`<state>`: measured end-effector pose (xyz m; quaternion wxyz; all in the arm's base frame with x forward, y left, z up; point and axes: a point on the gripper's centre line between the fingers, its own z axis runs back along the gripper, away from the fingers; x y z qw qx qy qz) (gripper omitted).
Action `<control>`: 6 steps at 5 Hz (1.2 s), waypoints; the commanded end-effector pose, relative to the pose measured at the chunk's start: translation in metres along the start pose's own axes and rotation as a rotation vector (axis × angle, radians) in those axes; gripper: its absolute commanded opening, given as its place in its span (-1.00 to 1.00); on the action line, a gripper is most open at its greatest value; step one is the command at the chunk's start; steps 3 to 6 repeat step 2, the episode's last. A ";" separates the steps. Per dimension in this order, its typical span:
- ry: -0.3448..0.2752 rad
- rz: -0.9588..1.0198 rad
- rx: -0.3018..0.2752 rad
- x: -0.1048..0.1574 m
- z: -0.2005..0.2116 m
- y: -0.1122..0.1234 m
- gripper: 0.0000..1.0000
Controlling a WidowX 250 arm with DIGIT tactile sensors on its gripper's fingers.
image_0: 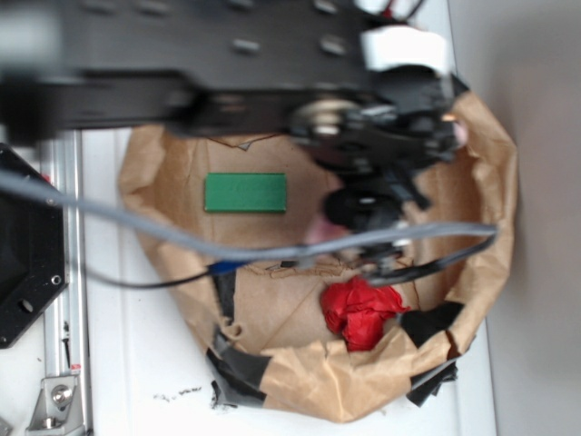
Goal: Grab the pink bunny.
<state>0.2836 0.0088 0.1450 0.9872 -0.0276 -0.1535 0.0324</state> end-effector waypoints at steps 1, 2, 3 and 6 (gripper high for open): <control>0.089 -0.141 0.004 -0.016 0.042 -0.003 -1.00; 0.199 -0.155 -0.023 -0.025 0.035 -0.005 -1.00; 0.199 -0.155 -0.023 -0.025 0.035 -0.005 -1.00; 0.199 -0.155 -0.023 -0.025 0.035 -0.005 -1.00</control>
